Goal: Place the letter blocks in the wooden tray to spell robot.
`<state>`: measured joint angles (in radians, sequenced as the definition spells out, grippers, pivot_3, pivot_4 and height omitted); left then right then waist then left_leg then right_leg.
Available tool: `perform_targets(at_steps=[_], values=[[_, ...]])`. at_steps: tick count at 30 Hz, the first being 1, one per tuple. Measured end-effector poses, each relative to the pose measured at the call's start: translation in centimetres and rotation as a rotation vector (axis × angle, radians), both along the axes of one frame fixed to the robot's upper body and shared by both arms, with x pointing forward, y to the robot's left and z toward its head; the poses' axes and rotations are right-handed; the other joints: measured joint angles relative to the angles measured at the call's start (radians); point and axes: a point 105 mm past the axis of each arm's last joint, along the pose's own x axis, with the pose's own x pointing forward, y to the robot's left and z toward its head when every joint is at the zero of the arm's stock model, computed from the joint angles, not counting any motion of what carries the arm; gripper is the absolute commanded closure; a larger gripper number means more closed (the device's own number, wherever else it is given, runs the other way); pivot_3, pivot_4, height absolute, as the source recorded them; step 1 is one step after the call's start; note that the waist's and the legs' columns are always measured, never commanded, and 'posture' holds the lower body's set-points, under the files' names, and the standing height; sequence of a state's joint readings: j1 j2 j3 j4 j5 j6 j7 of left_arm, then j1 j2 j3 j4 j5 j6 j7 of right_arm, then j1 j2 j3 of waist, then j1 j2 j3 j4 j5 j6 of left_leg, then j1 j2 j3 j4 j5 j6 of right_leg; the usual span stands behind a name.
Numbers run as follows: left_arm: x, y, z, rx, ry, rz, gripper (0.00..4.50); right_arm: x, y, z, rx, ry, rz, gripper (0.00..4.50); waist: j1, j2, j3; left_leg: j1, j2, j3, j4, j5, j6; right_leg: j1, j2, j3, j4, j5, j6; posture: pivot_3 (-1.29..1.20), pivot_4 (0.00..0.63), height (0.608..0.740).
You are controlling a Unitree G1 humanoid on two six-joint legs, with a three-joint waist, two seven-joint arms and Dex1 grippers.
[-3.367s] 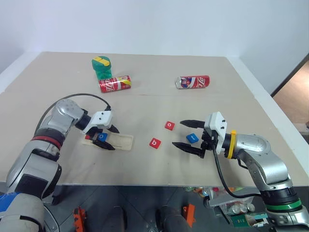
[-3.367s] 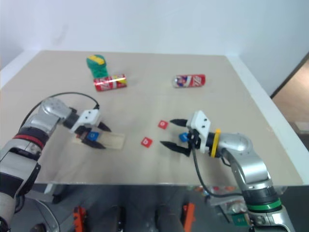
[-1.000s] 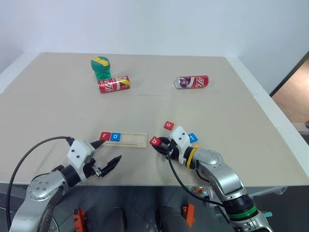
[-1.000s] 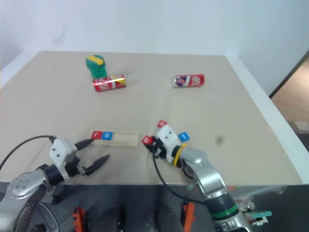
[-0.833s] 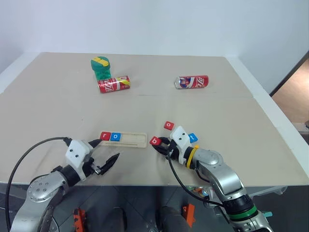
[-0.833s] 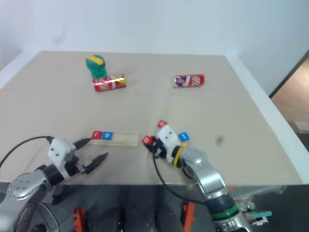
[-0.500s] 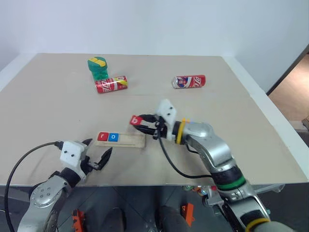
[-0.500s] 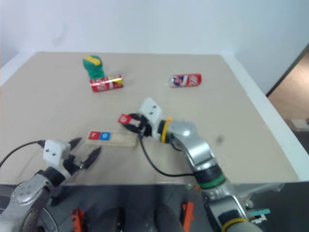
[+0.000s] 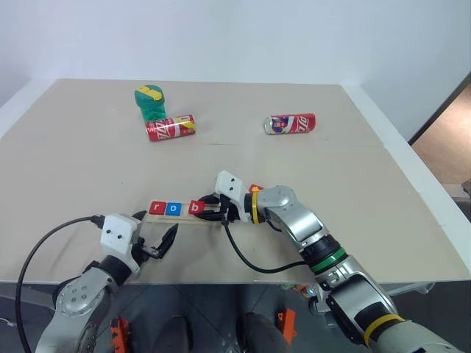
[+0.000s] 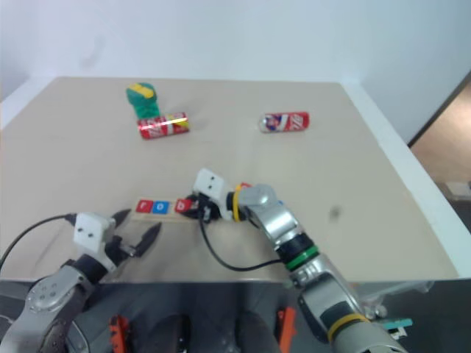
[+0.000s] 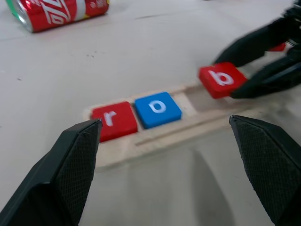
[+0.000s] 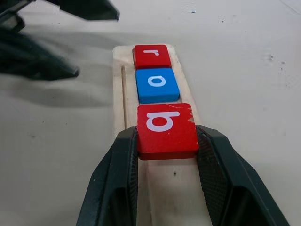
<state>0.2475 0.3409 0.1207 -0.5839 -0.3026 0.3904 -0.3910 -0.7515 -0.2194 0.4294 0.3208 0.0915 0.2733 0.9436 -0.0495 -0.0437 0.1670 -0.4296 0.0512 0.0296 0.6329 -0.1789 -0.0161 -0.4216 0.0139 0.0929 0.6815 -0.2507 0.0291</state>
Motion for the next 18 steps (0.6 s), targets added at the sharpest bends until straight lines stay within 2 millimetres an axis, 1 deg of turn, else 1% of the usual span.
perform_targets(at_steps=[7,10,14,18], values=[[0.1,0.0,0.2,-0.003,-0.008,0.015,0.0,-0.2,1.2,-0.6,-0.008,0.0,0.032,3.32,0.0,0.0,0.0,0.0,0.0,0.0,0.0,0.0,0.0,0.0,0.0,0.0,0.0,0.0,0.0,0.0,0.15,0.74],[0.1,-0.1,0.3,-0.003,-0.013,0.019,0.0,0.1,1.4,-1.0,-0.019,-0.005,0.033,3.32,0.0,0.0,0.0,0.0,0.0,0.001,0.0,0.0,0.0,0.0,-0.001,0.0,0.0,0.0,0.0,0.0,0.15,0.74],[0.0,-0.4,0.3,0.001,-0.016,0.012,0.0,0.4,1.8,-0.6,-0.028,-0.036,0.042,3.32,0.0,0.0,0.0,0.0,0.0,0.0,0.0,0.0,0.0,0.0,-0.001,0.0,0.0,0.0,-0.001,0.0,0.15,0.74],[0.0,-0.7,0.3,-0.002,-0.016,0.005,0.0,0.5,1.9,-0.9,-0.029,-0.036,0.044,3.32,0.0,0.0,0.0,0.0,0.0,0.0,0.0,0.0,0.0,-0.001,-0.001,0.0,0.0,0.0,-0.001,0.0,0.15,0.74]])
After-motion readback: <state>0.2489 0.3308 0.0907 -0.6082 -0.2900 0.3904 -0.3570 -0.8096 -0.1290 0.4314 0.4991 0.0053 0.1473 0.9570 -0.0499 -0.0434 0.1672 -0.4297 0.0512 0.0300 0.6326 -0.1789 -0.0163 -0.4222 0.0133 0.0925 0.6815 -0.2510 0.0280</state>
